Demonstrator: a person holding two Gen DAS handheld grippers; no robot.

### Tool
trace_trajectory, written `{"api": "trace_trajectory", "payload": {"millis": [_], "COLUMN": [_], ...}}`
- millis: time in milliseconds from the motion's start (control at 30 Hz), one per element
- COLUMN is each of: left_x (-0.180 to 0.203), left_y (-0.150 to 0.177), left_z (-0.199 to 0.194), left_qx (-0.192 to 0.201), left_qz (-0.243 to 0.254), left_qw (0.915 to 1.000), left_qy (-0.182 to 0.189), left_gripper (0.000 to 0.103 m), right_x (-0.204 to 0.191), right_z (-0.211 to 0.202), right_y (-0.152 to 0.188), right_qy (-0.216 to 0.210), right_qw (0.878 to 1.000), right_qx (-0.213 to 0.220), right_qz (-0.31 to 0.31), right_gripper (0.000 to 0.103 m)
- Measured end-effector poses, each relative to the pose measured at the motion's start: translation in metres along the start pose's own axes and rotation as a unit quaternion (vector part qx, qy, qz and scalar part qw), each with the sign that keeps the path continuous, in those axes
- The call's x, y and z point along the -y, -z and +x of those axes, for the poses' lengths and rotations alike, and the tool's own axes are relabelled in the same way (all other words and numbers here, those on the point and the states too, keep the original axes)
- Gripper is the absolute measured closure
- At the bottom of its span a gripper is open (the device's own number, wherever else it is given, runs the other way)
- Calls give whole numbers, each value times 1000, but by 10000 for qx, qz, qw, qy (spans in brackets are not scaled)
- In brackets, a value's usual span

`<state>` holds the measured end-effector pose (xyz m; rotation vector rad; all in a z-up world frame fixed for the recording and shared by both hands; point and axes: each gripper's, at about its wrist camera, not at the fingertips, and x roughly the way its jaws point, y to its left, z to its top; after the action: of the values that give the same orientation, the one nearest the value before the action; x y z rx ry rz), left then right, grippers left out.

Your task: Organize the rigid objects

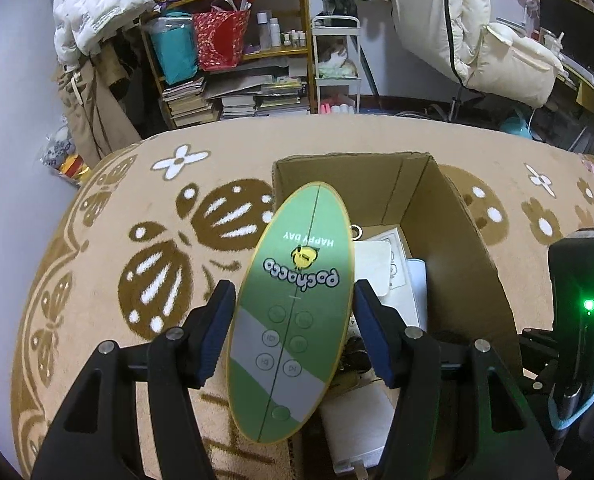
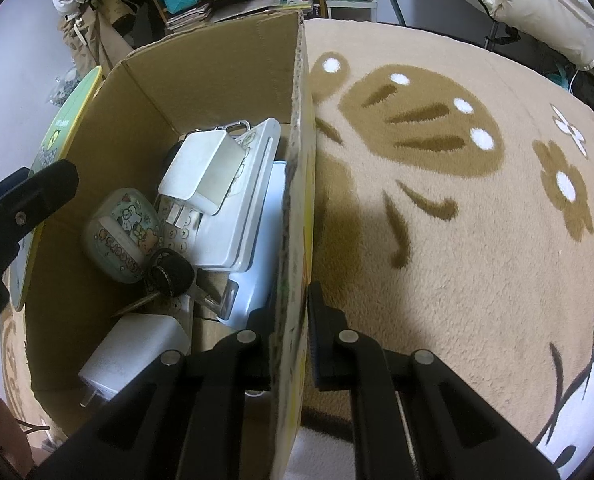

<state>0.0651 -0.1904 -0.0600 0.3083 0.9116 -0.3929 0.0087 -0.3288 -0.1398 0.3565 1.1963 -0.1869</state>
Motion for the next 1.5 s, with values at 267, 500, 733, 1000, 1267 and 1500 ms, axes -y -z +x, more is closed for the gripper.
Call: {"api": "trace_trajectory", "payload": {"millis": [267,500,733,1000,1267,1500], "left_x": [-2,-13,-33,-45,-54,-52], "left_y": [-2,2,10,18,34,59], "left_z": [-9,-19,-42,-79,-122,-159], "left_qx": [216,210,350,540,804,1153], "left_qz": [26,-92,-385,-383,-382,-162], "left_qw": [9997,9995,9975,9961,9934,9869], "left_qy": [-54,-198,-487,-583,-727,-1113], "left_gripper": [28,10,0,0,0,0], "right_x": [2,3,4,-3,-17,-28], "right_z": [1,-7,-35,-77,-116,-156], "right_y": [-1,0,2,11,28,51], "right_qy": [6,-26,-80,-235,-336,-370], "right_qw": [10000,9999,9986,9928,9865,9760], "right_qx": [20,149,519,1176,1597,2106], "right_qz": [9,53,105,43,-171,-420], "right_gripper": [92,89,49,18,16,0]}}
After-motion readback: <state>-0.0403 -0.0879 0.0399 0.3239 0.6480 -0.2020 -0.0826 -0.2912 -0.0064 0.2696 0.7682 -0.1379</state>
